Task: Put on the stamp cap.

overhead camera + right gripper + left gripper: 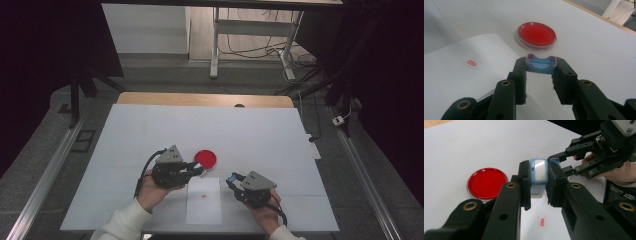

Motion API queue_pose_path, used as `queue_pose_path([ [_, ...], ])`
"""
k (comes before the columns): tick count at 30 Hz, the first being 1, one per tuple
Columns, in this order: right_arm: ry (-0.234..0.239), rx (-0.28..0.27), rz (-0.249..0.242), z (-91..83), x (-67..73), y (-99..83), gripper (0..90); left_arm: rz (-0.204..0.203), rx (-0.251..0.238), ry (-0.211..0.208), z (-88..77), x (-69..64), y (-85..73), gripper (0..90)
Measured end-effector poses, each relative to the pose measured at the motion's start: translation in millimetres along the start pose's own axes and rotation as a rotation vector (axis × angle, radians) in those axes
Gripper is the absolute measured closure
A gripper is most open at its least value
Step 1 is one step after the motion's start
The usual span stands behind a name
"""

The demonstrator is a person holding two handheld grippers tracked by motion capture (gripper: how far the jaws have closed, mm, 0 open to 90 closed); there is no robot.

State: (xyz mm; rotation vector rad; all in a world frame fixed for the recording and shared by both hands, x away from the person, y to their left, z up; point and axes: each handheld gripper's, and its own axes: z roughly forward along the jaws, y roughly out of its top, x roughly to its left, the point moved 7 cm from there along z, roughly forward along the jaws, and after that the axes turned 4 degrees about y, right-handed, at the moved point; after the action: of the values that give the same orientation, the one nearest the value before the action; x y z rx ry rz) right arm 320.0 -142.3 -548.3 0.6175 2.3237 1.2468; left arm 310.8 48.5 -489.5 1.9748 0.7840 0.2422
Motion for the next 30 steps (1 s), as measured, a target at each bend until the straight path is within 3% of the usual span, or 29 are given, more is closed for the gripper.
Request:
queue_pose_path([
  [18,0.029,-0.025,-0.004,12.8,15.3,11.4,64.6,0.006,0.007,-0.006,4.1,-2.6,0.6,74.7],
  [30,0.067,-0.011,-0.023,25.0,32.9,18.0,64.6,0.003,0.008,-0.004,4.4,-2.3,0.5,74.7],
])
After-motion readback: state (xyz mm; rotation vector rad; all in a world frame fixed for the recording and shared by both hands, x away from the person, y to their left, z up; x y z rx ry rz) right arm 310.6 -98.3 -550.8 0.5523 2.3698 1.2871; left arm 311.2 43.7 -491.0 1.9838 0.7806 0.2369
